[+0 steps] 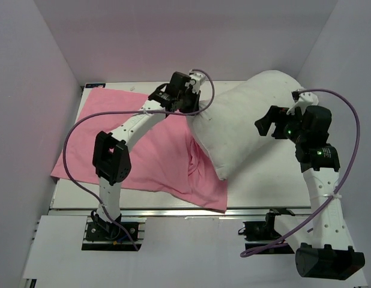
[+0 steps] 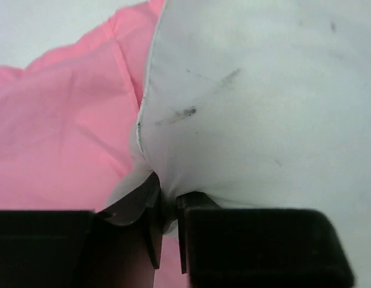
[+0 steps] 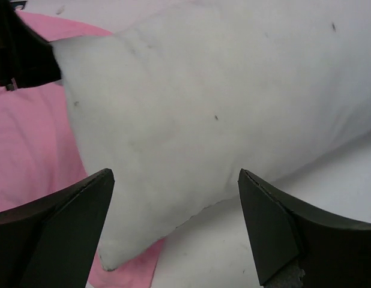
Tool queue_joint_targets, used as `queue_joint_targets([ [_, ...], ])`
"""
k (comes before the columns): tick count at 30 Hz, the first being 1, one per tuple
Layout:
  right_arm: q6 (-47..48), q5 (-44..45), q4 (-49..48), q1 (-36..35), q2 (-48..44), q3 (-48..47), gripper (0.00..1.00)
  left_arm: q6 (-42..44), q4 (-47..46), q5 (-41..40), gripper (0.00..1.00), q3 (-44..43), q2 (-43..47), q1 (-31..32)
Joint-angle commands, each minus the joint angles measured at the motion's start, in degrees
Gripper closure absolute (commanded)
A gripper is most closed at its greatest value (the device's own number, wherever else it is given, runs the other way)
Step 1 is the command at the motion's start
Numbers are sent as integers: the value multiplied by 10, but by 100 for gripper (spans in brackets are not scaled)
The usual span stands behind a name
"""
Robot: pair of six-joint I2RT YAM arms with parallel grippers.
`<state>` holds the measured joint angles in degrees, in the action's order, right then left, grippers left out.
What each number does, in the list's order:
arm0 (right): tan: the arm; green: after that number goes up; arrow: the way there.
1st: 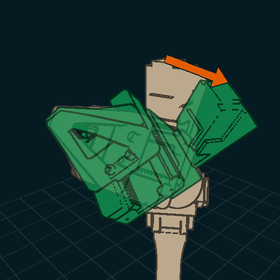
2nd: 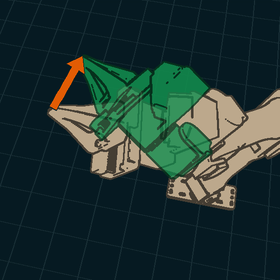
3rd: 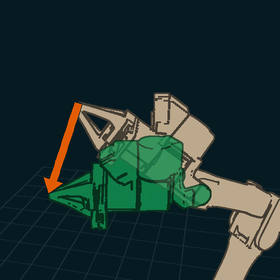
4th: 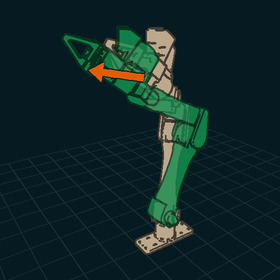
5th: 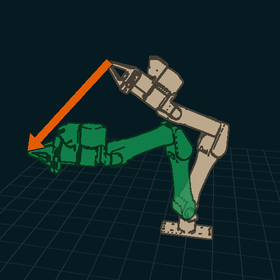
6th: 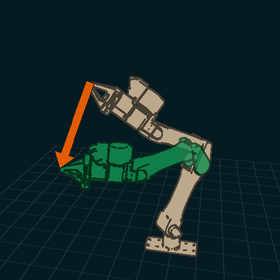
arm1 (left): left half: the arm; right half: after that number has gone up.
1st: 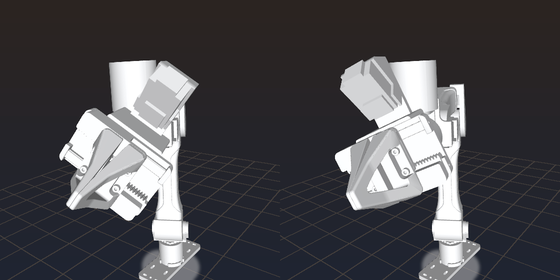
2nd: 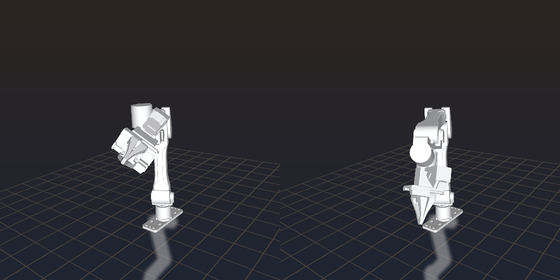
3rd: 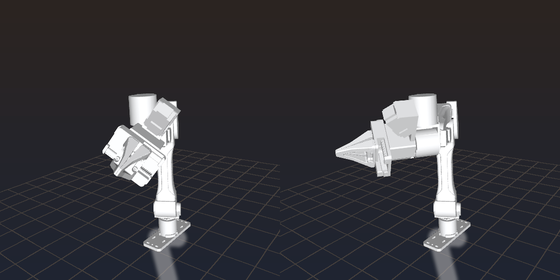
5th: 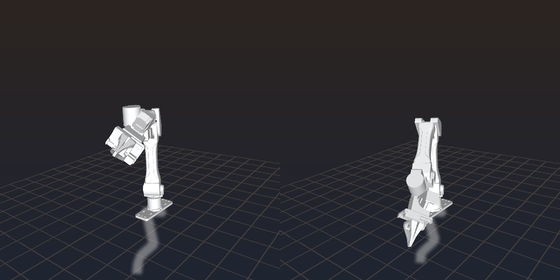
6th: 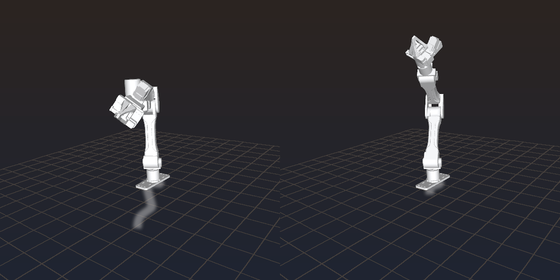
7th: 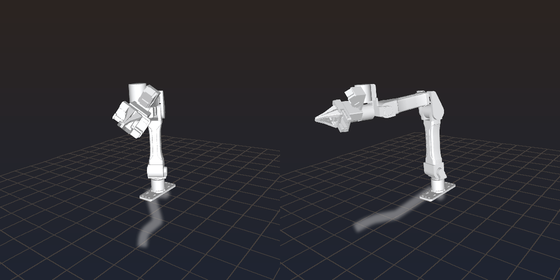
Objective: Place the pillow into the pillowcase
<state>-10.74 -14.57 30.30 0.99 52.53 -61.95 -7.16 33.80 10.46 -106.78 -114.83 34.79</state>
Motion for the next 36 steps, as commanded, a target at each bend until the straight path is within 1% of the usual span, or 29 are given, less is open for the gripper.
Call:
queue_joint_targets([
  [1, 98, -100, -74, -1, 18, -41, 11, 26, 31, -45, 74, -74, -22, 23],
  [2, 107, -106, -75, -2, 32, -48, 11, 19, 46, -70, 66, -110, -37, 21],
  [3, 155, -120, -68, -4, 49, -63, 11, 1, 71, -84, 58, -126, -62, 14],
  [5, 199, -137, -48, -9, 70, -84, 11, -22, 92, -96, 34, -153, -78, 1],
  [6, 229, -139, -26, -28, 84, -112, 11, -46, 104, -97, 18, -176, -85, -15],
  [8, 244, -122, -7, -50, 129, -139, 11, -60, 113, -91, 12, -174, -72, -32],
  [9, 256, -108, 3, -86, 144, -165, 11, -68, 108, -96, 8, -143, -59, -44],
  [10, 260, -61, 18, -108, 177, -176, 11, -77, 88, -98, 2, -120, -22, -49],
  [11, 266, -32, 26, -134, 194, -185, 11, -82, 80, -123, 2, -96, -1, -52],
  [12, 273, -3, 29, -184, 210, -194, 11, -94, 70, -147, 2, -51, 20, -59],
  [13, 278, 33, 35, -202, 243, -207, 11, -100, 69, -156, 2, -28, 65, -62],
  [14, 278, 39, 37, -215, 258, -214, 11, -109, 69, -170, 2, -6, 89, -65],
  [15, 266, 46, 34, -228, 273, -219, 11, -128, 67, -202, 2, 20, 114, -66],
  [16, 246, 49, 34, -232, 303, -228, 11, -140, 66, -217, 2, 75, 139, -66],
  [17, 241, 50, 43, -235, 318, -231, 11, -155, 68, -225, 2, 105, 187, -66],
  [18, 235, 56, 48, -245, 331, -233, 11, -179, 69, -228, 2, 135, 210, -66],
  [19, 229, 73, 53, -251, 359, -236, 11, -187, 68, -230, 2, 198, 231, -66],
  [20, 228, 79, 56, -258, 372, -233, 11, -196, 68, -235, 2, 225, 270, -66],
  [22, 226, 84, 49, -277, 407, -223, 11, -232, 74, -252, 2, 265, 297, -67],
  [23, 217, 82, 43, -282, 420, -215, 11, -234, 71, -246, 2, 293, 308, -66],
  [26, 197, 87, 40, -310, 484, -220, 11, -224, 46, -197, 2, 328, 326, -66],
  [28, 183, 96, 34, -312, 504, -222, 11, -216, 29, -169, 2, 345, 324, -66],
  [30, 150, 137, 41, -311, 526, -236, 21, -202, 21, -143, 2, 356, 312, -66],
  [31, 140, 159, 41, -311, 528, -240, 34, -197, 21, -138, 2, 356, 307, -66],
  [32, 128, 184, 39, -311, 527, -244, 72, -190, 22, -121, 2, 355, 303, -66],
  [33, 112, 210, 34, -307, 516, -250, 89, -183, 20, -116, 2, 352, 296, -66],
  [34, 98, 219, 32, -304, 508, -258, 100, -175, 17, -108, 2, 352, 293, -66],
  [35, 81, 227, 33, -297, 498, -268, 100, -169, 13, -104, 2, 352, 290, -66],
  [36, 62, 227, 29, -280, 469, -284, 100, -165, 7, -74, 2, 352, 288, -66],
])
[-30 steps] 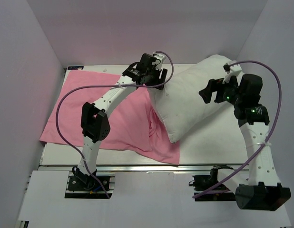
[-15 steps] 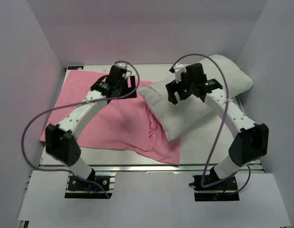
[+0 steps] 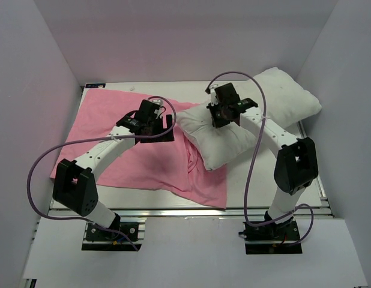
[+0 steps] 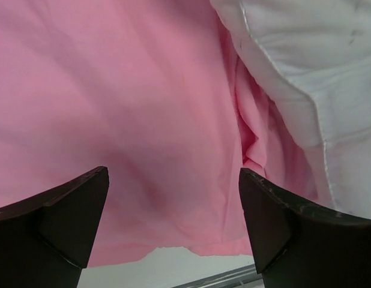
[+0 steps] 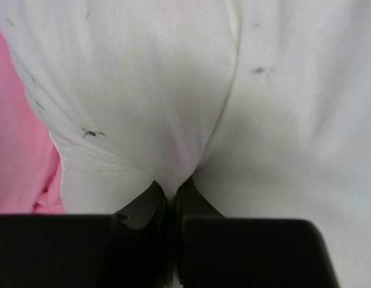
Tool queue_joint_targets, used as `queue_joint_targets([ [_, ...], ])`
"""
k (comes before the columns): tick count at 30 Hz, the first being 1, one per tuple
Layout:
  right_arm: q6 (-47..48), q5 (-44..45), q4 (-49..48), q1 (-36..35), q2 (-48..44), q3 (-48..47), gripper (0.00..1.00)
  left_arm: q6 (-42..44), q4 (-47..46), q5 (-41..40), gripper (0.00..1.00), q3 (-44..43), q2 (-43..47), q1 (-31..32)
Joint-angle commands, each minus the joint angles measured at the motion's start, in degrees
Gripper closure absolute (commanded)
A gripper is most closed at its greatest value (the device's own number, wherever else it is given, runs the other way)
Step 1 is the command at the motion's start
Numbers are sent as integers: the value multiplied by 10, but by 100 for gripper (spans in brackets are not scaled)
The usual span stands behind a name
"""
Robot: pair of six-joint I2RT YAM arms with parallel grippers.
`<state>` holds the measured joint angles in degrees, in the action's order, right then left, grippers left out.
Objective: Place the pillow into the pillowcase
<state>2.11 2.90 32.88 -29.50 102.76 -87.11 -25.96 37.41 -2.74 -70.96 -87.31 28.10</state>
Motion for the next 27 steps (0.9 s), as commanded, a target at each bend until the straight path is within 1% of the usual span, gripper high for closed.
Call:
queue_joint_targets([
  [1, -80, 52, -16, 35, -51, -37, 100, 28, -34, 70, 2, -5, 7, 1],
  [2, -91, 49, -31, 59, -51, -37, 100, 33, -41, 81, 2, -3, 3, 3],
  [3, -98, 36, -44, 72, -109, -34, 100, 32, -52, 85, 2, -4, -1, 5],
  [5, -124, 34, -58, 106, -142, -37, 100, 34, -59, 84, 2, -12, -27, 15],
  [6, -128, 40, -56, 115, -165, -40, 100, 34, -59, 86, 2, -19, -37, 19],
  [9, -139, 60, -46, 138, -195, -53, 100, 40, -46, 75, 2, -57, -90, 49],
  [10, -143, 59, -43, 144, -200, -55, 100, 43, -38, 44, 2, -86, -105, 74],
  [12, -145, 48, -36, 160, -213, -59, 100, 48, -8, -14, 2, -119, -153, 96],
  [13, -150, 44, -36, 165, -217, -53, 100, 45, 3, -40, 3, -152, -170, 104],
  [15, -153, 31, -45, 175, -230, -43, 100, 42, 9, -44, 5, -179, -213, 105],
  [16, -156, 26, -48, 179, -235, -32, 100, 39, 10, -68, 5, -205, -225, 105],
  [19, -161, 8, -56, 185, -244, -19, 100, 31, 18, -113, 12, -250, -279, 105],
  [20, -161, -2, -58, 189, -248, -12, 100, 33, 29, -131, 13, -282, -292, 103],
  [21, -162, -5, -63, 190, -250, -8, 100, 34, 34, -143, 16, -299, -318, 104],
  [23, -163, -10, -66, 195, -254, -1, 100, 35, 44, -167, 19, -338, -341, 104],
  [25, -165, -15, -72, 198, -257, 4, 100, 40, 51, -172, 24, -358, -373, 102],
  [27, -163, -16, -73, 201, -259, 6, 100, 46, 71, -169, 26, -386, -391, 103],
])
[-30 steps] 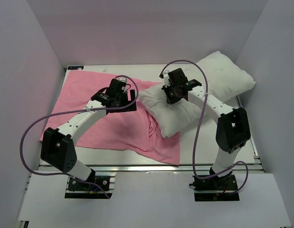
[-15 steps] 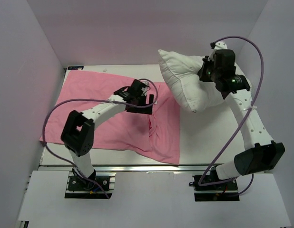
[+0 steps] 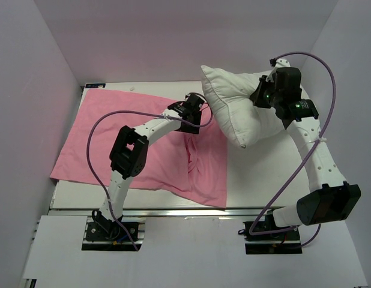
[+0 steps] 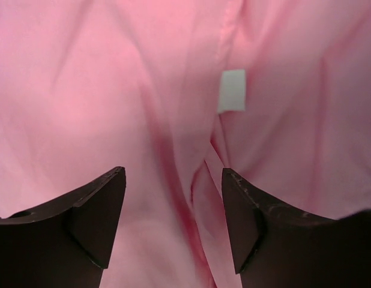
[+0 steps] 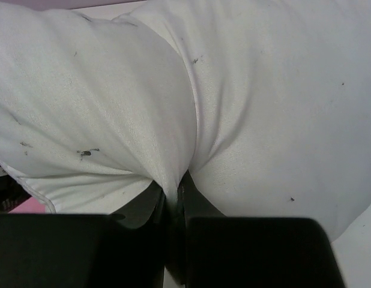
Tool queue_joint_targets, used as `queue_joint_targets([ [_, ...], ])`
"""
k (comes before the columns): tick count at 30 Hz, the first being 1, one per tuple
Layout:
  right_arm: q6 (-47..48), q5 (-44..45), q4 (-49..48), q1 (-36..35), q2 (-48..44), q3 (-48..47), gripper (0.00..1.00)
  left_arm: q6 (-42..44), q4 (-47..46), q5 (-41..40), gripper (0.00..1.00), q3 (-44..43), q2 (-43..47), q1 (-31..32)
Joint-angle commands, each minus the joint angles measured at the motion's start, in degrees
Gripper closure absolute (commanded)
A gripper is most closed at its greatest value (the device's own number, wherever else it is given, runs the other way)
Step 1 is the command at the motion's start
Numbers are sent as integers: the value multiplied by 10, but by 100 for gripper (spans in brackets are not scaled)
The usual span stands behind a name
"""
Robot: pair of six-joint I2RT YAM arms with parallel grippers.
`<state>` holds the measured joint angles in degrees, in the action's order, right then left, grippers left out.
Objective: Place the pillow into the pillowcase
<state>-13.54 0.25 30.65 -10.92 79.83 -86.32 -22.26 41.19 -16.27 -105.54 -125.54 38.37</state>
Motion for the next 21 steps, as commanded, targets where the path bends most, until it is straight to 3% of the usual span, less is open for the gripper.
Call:
queue_joint_targets([
  [1, -5, 12, -51, 19, -29, -2, 100, 13, 33, -35, 26, -40, -15, 0],
  [6, -10, 4, -56, 27, -26, 5, 100, 26, 7, 27, 28, -15, -20, -4],
  [13, -13, -18, -58, 36, -19, 17, 100, 22, -6, 15, 53, -4, -26, -9],
  [21, -7, -29, -58, 36, -25, 27, 100, 22, -4, 21, 64, -22, -38, -17],
])
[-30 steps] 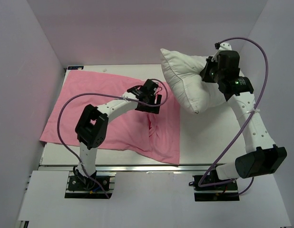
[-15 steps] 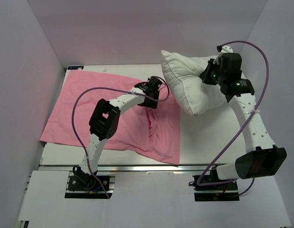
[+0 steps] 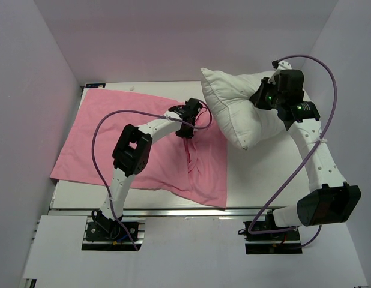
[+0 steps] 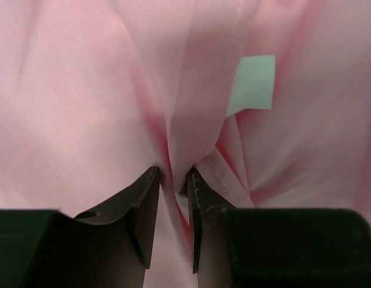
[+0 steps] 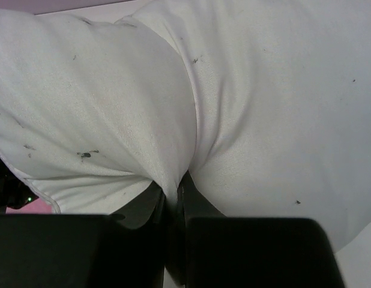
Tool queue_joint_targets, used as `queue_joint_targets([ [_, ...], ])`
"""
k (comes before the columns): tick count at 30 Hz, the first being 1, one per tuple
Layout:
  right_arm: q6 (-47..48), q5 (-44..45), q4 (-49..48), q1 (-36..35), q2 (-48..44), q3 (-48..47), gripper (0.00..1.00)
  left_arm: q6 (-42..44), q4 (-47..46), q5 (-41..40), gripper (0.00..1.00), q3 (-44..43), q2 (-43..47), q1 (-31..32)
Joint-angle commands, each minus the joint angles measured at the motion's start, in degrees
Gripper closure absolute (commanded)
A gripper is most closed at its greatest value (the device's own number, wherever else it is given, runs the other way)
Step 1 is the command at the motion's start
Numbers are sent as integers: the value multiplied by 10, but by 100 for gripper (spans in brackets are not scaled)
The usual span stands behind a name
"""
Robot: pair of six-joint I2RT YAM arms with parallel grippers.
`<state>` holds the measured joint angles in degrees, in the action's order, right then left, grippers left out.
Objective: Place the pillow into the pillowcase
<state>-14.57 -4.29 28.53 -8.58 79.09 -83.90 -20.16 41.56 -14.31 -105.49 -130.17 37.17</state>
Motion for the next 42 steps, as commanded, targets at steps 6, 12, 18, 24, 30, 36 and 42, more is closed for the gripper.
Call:
queue_joint_targets([
  [6, 4, 11, -36, 13, -17, 10, 100, 14, -29, -12, 94, -35, 18, -5],
  [12, 24, -4, -23, 13, -25, 21, 100, 29, 2, -26, 100, -62, 40, -5],
  [18, 88, -46, -8, 13, -76, 65, 100, 39, 13, -52, 100, -12, 143, -5],
  [24, 109, -66, 19, 13, -139, 157, 100, 19, 59, -77, 100, -2, 192, -5],
  [30, 146, -129, 52, -4, -129, 200, 100, 16, 63, -70, 100, -5, 211, -6],
  [36, 169, -40, 64, -106, -55, 176, 100, 18, 86, -58, 100, -41, 197, -6],
  [42, 122, 102, 71, -155, 69, 59, 100, 16, 77, -41, 100, -17, 220, -6],
])
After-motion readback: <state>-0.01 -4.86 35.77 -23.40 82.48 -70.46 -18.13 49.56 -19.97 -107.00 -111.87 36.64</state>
